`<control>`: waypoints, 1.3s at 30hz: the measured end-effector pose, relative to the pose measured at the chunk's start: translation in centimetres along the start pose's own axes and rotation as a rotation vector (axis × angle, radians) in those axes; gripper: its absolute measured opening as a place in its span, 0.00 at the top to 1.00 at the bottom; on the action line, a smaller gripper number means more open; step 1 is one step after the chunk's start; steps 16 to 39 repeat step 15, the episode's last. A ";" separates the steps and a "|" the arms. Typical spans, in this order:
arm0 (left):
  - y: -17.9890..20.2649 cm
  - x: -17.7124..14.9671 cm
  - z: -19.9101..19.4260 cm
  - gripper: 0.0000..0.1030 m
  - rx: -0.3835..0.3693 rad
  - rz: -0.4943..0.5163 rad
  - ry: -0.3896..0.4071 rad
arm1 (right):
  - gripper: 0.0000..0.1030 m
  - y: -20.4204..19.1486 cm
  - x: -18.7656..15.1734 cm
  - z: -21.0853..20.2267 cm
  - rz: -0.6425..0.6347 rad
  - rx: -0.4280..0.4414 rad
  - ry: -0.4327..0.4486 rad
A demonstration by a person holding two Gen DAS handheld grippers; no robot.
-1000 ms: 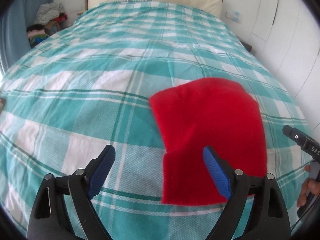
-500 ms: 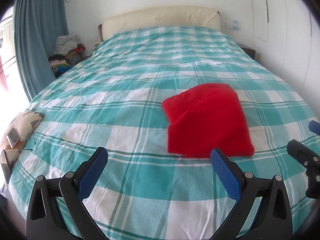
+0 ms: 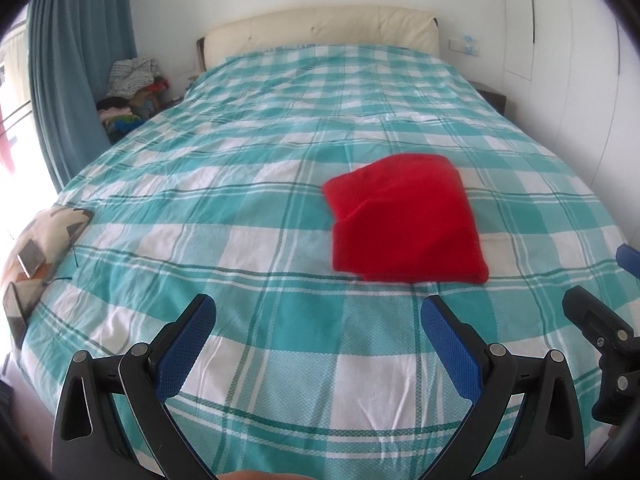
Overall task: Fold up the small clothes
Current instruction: 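Open both tools and withdraw them from the folded sweater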
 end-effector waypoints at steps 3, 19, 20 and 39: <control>0.0 0.0 -0.1 0.00 -0.028 -0.017 -0.012 | 0.01 0.2 -0.1 -0.3 0.001 -0.009 0.003; 0.6 0.2 -1.0 0.00 -0.045 -0.038 0.022 | 0.00 1.0 -0.7 -0.6 0.025 -0.014 -0.005; 0.6 0.2 -1.0 0.00 -0.045 -0.038 0.022 | 0.00 1.0 -0.7 -0.6 0.025 -0.014 -0.005; 0.6 0.2 -1.0 0.00 -0.045 -0.038 0.022 | 0.00 1.0 -0.7 -0.6 0.025 -0.014 -0.005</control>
Point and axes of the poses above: each gripper's, at about its wrist camera, not at the fingertips, and z roughly the way its jaws point, y to its right, x to its top, the point moved 5 cm from there along z, roughly the way its jaws point, and after that the axes turned 6 degrees about x, right-handed, at the moved point
